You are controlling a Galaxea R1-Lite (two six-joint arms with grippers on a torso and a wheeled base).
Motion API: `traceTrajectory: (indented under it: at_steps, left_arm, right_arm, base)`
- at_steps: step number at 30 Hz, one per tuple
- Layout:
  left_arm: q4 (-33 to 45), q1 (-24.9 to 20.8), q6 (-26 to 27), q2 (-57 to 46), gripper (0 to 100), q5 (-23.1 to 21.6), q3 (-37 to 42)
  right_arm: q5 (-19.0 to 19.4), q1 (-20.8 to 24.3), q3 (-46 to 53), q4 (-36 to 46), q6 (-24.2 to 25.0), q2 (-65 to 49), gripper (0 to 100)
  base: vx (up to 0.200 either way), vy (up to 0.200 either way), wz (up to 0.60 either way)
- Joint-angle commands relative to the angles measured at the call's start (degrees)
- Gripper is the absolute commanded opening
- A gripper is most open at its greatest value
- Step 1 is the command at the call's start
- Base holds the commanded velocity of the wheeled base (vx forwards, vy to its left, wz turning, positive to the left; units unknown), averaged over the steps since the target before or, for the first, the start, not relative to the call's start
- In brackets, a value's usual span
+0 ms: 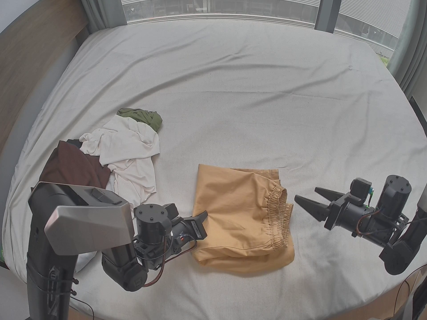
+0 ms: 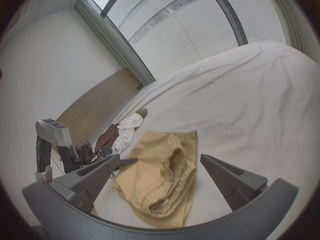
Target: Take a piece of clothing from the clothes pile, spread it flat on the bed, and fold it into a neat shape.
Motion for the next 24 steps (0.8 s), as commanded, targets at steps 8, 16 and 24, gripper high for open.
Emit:
traceTrajectory:
  at_steps: [8, 16, 24]
  left_arm:
    - [-0.9, 2.3, 0.1, -2.2, 0, 0.1, 3.7]
    - [-1.0, 1.1, 0.1, -4.5, 100, 0.2, 4.6]
    - [-1.0, -0.3, 3.2, -12.7, 100, 0.1, 12.8]
  right_arm:
    - [-1.6, 4.4, 5.0, -0.1, 0.2, 9.8, 100]
    - [-1.9, 7.3, 3.0, -0.1, 9.0, 13.0, 100]
    - [-1.6, 10.5, 0.1, -0.2, 16.4, 17.3, 100]
  base:
    - [0.000, 0.000, 0.00]
    - [0.000, 0.000, 0.00]
    - [0.000, 0.000, 0.00]
